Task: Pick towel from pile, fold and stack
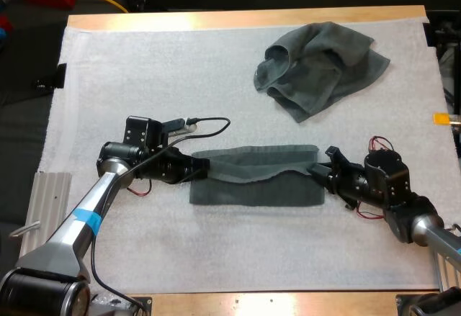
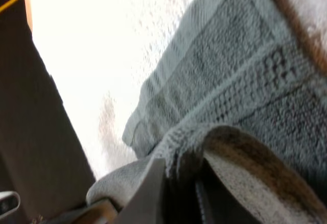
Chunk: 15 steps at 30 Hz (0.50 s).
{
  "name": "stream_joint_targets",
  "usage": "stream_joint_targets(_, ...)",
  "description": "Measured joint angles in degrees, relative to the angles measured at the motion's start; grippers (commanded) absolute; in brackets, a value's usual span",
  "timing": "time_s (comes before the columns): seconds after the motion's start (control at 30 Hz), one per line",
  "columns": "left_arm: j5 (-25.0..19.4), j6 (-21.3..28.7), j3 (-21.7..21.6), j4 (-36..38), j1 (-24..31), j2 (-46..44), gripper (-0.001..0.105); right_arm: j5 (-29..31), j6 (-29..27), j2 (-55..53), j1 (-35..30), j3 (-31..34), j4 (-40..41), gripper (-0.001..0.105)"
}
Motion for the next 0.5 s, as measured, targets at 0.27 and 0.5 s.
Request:
stream_joint_targets(0.27,-2.9,0.0,0.0,-0.7,0.0,0.0,0.068,2.1,0.1,0.0,0.0,0.0,-1.1,0.036)
stream_joint_targets(0.5,-2.7,0.6,0.0,-0.7,0.0,0.0,0.069,2.1,-0.8,0.0,0.0,0.0,-11.3,0.067)
